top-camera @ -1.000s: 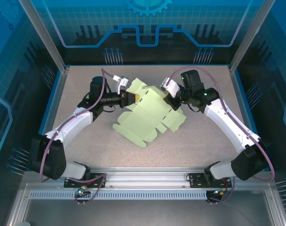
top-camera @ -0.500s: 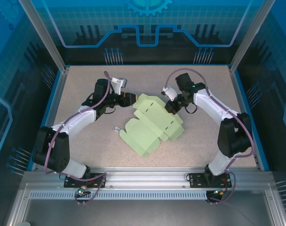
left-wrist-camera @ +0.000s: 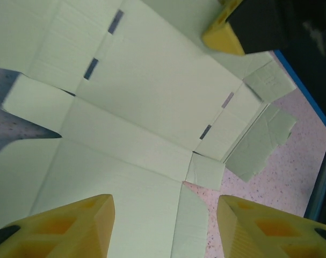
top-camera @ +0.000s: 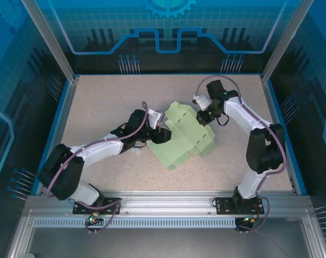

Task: Fold the paper box

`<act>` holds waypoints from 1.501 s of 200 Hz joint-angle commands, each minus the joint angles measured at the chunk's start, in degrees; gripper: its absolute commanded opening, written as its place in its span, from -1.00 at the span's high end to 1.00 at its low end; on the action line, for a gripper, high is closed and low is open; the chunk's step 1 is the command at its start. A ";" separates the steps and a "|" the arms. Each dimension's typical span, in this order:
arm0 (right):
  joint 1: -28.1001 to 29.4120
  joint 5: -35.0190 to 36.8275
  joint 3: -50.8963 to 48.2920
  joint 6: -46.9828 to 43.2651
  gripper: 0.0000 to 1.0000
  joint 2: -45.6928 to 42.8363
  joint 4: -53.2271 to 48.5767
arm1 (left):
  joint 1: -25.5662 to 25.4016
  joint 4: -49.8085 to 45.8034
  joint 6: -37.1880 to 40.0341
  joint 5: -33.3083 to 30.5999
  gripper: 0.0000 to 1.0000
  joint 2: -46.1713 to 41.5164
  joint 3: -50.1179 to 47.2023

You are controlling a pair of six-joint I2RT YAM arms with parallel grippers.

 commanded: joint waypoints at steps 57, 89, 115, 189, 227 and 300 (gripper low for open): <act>-0.14 0.49 1.51 1.59 0.87 1.25 -0.55 | -3.90 11.27 -2.89 -0.27 0.16 15.70 3.79; -0.14 0.66 1.23 1.78 0.86 1.71 -0.41 | -4.75 14.82 -3.86 0.02 0.23 18.37 4.46; -0.12 1.08 1.47 2.02 0.85 2.15 -0.39 | -5.07 16.76 -4.37 0.21 0.30 20.32 5.23; 0.43 1.34 2.07 2.46 0.84 2.57 -0.43 | -5.31 17.82 -5.06 0.10 0.43 25.31 7.57; 1.41 2.21 2.68 2.63 0.84 2.88 -0.60 | -5.44 18.86 -5.54 0.19 0.49 27.02 7.47; 4.69 -1.01 2.88 5.03 0.83 -0.07 -0.62 | -5.57 22.99 -7.06 0.16 0.61 29.82 5.28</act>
